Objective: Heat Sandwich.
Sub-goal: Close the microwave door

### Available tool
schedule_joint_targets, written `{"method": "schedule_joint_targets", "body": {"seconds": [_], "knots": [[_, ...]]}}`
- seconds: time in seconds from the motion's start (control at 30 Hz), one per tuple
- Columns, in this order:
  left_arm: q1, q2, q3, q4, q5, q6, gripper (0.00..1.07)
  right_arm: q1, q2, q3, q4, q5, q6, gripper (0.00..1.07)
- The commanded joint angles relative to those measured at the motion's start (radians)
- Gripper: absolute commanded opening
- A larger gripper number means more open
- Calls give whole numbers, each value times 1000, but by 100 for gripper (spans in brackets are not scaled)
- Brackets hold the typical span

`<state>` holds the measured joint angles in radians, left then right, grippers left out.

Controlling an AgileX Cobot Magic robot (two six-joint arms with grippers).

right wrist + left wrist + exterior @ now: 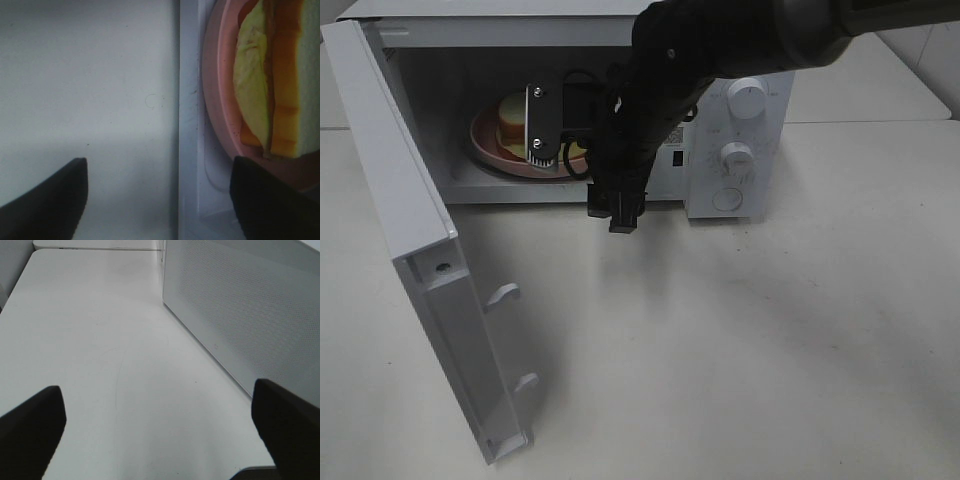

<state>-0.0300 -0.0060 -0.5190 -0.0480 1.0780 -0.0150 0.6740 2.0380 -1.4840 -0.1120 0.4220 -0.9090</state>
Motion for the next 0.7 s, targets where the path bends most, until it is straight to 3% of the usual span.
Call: {"method": "schedule_joint_targets", "body": {"seconds": [0.03,0.4,0.7], "knots": [[-5,-22,3,-2,-7,-4,95,3,-55,68,-10,-29,10,76],[-5,-22,3,-2,-7,-4,95,3,-204,251,-16,-38,73,76],[-5,-22,3,-2,-7,-4,95,3,-386,463,-24,-42,259,76]]}}
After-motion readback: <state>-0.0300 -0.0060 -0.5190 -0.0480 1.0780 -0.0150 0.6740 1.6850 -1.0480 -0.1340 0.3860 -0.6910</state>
